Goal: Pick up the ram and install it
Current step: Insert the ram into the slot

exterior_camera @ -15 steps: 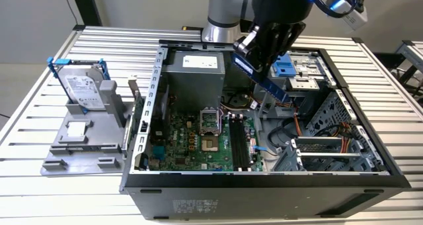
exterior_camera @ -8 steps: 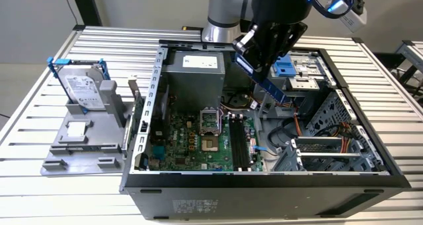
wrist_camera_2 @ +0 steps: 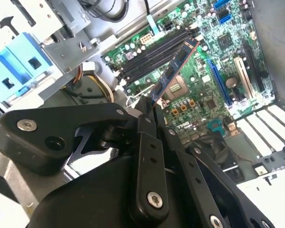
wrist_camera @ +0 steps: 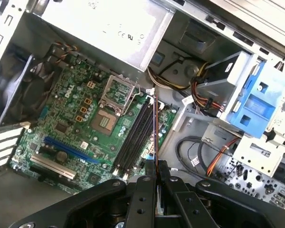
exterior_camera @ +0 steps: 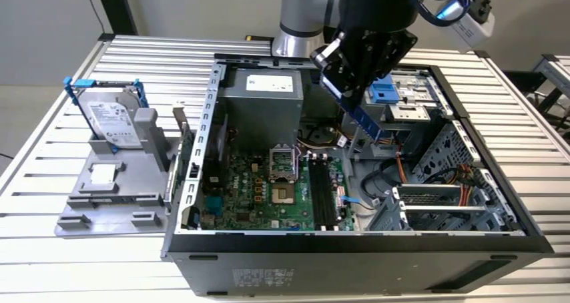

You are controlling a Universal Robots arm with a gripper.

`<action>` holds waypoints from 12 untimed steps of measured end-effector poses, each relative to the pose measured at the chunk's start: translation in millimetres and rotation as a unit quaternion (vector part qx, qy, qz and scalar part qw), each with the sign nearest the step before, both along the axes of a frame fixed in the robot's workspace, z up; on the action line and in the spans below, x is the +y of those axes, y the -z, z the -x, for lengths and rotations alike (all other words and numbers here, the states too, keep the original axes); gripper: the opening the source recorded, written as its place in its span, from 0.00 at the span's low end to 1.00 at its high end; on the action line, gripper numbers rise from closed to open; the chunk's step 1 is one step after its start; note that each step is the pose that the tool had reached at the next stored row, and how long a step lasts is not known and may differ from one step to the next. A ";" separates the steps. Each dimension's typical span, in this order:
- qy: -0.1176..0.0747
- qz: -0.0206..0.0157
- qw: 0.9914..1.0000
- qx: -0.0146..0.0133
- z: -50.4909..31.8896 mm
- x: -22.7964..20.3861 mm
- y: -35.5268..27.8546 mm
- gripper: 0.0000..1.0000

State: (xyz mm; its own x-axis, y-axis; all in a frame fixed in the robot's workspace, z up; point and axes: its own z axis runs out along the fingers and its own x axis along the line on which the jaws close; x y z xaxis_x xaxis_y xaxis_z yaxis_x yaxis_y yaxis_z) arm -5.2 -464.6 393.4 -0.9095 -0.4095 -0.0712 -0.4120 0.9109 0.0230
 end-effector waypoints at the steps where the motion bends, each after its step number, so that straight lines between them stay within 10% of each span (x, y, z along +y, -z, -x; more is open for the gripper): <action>1: 0.006 0.000 1.000 0.000 0.0 0.0 0.0 0.00; 12: 0.069 0.000 0.998 0.001 0.5 0.0 0.0 0.00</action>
State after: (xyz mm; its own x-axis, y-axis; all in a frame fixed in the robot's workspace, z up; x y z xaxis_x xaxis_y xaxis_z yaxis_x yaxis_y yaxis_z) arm -5.7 -464.6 393.4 -0.9573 -0.2803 -0.0702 -0.2825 0.9590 0.0236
